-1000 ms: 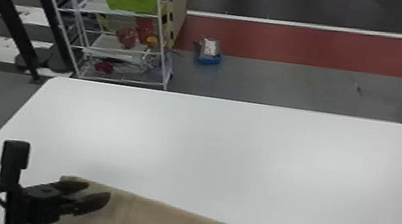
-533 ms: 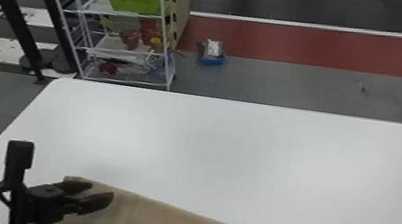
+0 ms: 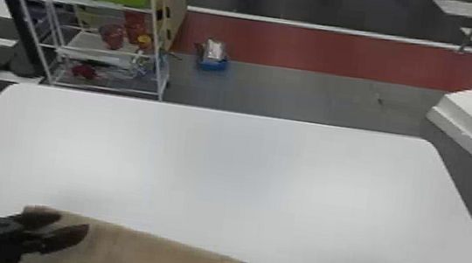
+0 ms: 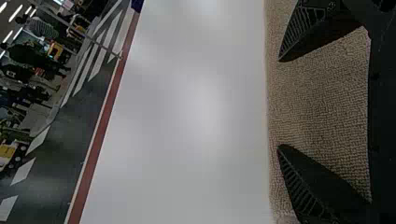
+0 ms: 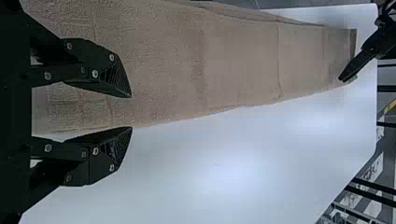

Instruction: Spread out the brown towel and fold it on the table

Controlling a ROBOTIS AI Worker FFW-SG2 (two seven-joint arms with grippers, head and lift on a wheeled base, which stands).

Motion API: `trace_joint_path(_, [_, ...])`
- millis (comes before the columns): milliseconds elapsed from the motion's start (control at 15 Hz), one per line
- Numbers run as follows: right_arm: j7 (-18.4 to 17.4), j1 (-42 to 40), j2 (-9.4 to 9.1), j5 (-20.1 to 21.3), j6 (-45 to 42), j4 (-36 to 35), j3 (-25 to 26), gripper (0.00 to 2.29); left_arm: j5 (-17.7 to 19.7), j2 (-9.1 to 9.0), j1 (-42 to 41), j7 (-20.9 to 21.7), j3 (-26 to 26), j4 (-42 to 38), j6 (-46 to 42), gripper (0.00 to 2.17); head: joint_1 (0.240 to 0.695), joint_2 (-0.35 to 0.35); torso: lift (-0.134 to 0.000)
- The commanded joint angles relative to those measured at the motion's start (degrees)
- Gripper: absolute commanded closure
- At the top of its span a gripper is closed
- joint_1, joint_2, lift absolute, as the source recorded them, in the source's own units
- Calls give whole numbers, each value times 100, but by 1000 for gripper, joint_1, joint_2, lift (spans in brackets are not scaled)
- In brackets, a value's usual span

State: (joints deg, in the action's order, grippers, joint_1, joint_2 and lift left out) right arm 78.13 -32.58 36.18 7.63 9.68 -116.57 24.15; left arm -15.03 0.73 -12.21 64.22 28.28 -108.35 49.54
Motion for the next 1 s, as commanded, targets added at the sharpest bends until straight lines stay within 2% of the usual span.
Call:
trace_joint_path(0, [19, -135, 135, 124, -286, 125, 10, 1025, 0, 15, -9, 3, 11, 7, 0, 87, 695, -32, -124])
trace_joint_path(333, [19, -354, 267, 397, -603, 275, 19, 1031, 0, 41, -9, -6, 11, 68, -18, 87, 695, -57, -124])
trace_joint_path(467, [19, -196, 267, 326, -603, 451, 98, 1031, -9, 41, 0, -6, -7, 77, 0, 87, 695, -67, -124])
trace_joint_path(600, [19, -117, 267, 80, -603, 512, 221, 1031, -9, 41, 0, 3, -16, 77, 0, 87, 695, -82, -124])
trace_joint_path(733, [19, -38, 258, 63, -620, 661, 221, 1031, -9, 41, 9, -6, -16, 77, 0, 87, 695, -97, -124])
trace_joint_path(933, [19, 138, 249, 362, -761, 960, -42, 1031, -18, 41, 17, 3, -16, 77, 0, 87, 695, -107, -124])
